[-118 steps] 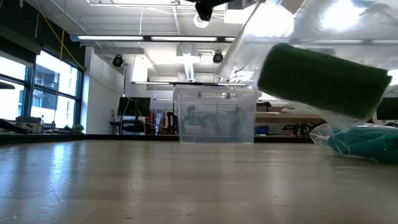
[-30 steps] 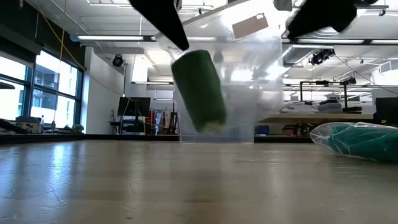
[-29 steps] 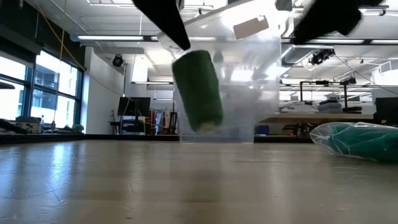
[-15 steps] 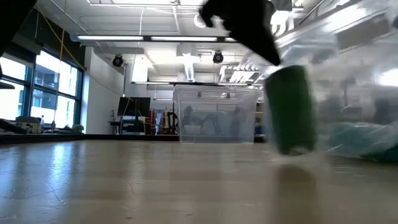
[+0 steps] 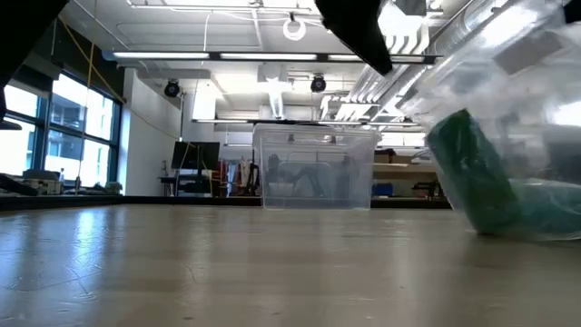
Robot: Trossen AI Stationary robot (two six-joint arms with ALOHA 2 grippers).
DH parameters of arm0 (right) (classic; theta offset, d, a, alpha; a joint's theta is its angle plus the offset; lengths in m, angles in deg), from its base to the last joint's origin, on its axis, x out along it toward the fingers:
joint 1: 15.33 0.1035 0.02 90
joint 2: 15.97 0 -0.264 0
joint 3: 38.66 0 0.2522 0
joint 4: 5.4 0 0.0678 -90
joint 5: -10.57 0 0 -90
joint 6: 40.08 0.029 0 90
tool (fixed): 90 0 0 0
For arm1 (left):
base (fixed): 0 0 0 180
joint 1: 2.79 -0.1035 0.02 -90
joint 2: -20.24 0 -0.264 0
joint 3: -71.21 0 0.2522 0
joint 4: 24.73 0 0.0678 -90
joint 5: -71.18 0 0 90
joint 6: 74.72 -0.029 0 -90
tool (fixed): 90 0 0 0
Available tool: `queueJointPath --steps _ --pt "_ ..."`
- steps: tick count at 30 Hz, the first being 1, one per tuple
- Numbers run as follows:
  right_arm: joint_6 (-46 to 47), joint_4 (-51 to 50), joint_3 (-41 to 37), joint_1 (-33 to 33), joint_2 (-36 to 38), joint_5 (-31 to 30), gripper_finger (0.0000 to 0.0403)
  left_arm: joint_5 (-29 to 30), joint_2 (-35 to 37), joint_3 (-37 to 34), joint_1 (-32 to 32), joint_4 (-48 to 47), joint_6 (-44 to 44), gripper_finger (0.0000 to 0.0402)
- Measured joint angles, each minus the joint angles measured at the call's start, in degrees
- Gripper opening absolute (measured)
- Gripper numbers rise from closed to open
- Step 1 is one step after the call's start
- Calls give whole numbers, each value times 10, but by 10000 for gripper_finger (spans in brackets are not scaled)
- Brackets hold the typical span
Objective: Roll bandage
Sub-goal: Close the transparent zip bag
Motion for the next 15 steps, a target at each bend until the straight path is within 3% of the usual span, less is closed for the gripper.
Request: queueJointPath --steps 2,5,10,15 --pt "-7 4 0 -17 0 -44 128 26 28 1 -1 -35 49 190" --pt "-98 27 0 -85 0 12 128 47 71 -13 3 -40 106 193" --pt "-425 135 0 -240 -1 153 128 113 144 -83 25 -36 132 184" --pt "-674 164 1 -363 23 190 128 156 253 -254 0 -26 187 171"
